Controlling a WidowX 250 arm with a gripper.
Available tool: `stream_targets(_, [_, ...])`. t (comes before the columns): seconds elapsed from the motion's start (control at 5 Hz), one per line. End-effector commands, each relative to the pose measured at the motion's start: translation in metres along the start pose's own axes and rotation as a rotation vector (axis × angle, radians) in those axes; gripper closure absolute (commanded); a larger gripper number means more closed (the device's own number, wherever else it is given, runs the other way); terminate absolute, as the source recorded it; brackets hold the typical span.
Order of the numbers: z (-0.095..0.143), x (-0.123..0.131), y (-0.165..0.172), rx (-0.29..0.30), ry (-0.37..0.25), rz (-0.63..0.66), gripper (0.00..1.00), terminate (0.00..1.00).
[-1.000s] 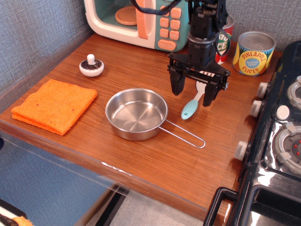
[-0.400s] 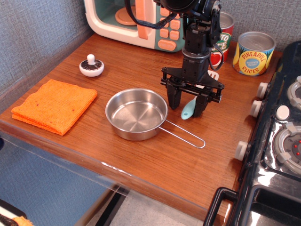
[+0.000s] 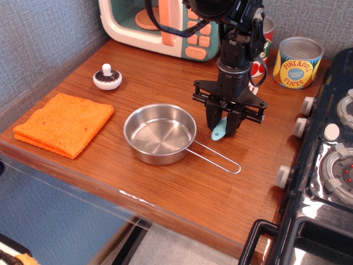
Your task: Put the spatula right on top of the napkin.
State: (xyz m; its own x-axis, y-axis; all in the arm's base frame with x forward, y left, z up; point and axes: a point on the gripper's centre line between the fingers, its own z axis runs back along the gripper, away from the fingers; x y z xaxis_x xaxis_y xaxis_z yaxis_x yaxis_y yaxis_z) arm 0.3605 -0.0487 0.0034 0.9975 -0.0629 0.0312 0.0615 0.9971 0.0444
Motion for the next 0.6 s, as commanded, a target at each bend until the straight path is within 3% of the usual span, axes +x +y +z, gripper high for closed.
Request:
stream_targets(0.0, [0.040,0.020,-0.012,-0.102,-0.126,-0.002,1.00,0.00])
stream_targets(0.2, [0.076,0.032,-0.011,-0.180,-0.194,-0.007,1.00,0.00])
stream_targets(0.4, [0.103,0.029,0.003,-0.221,-0.208,-0.002,1.00,0.00])
